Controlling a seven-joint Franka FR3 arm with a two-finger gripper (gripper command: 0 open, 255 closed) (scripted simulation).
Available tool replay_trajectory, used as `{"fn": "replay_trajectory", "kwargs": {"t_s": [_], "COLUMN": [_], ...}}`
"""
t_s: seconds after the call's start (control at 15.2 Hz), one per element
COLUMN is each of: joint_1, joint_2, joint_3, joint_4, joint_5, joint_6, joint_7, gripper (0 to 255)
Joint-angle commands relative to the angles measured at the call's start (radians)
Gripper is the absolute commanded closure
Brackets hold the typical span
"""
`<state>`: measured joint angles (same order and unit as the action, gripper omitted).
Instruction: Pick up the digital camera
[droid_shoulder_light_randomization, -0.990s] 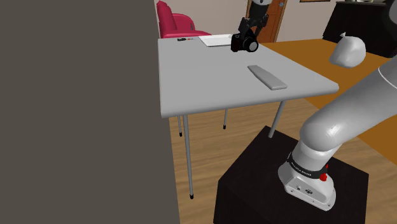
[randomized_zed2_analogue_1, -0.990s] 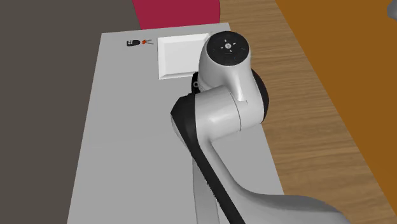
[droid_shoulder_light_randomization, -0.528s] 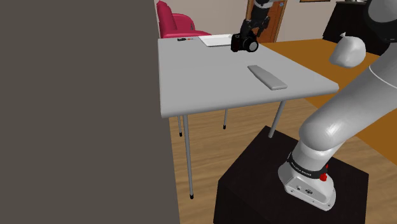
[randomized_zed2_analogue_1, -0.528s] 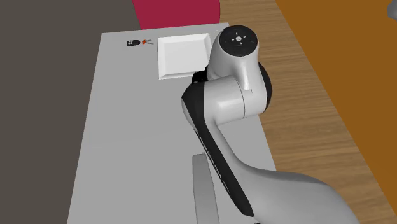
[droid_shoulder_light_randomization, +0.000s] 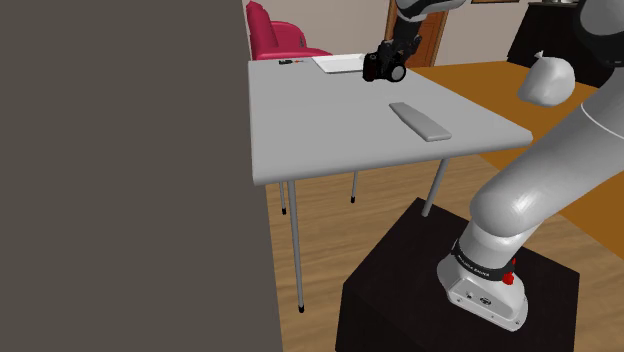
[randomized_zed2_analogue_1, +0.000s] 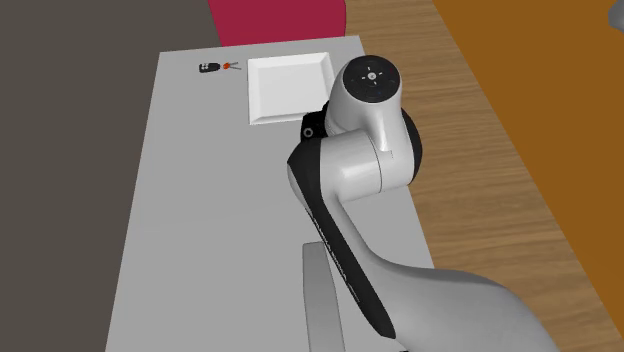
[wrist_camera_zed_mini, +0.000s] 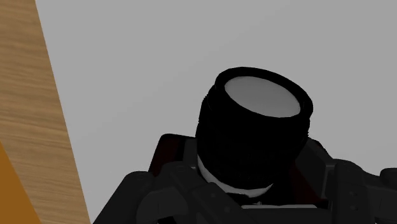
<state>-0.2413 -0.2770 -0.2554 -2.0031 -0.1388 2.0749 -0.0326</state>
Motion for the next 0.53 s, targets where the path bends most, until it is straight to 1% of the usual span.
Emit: {"fn": "replay_trajectory", "kwargs": {"t_s": [0.0, 0.4, 0.46], "joint_1": [0.0, 0.0, 0.0], "joint_2": [0.001, 0.001, 0.001], "joint_3": [0.0, -0.001, -0.001], "joint_4": [-0.002, -0.002, 0.012], "joint_5": [0.0, 0.0, 0.001], "joint_6": [0.001, 0.001, -0.012], "joint_7": [0.0, -0.002, -0.003], "gripper": [255, 255, 255]}}
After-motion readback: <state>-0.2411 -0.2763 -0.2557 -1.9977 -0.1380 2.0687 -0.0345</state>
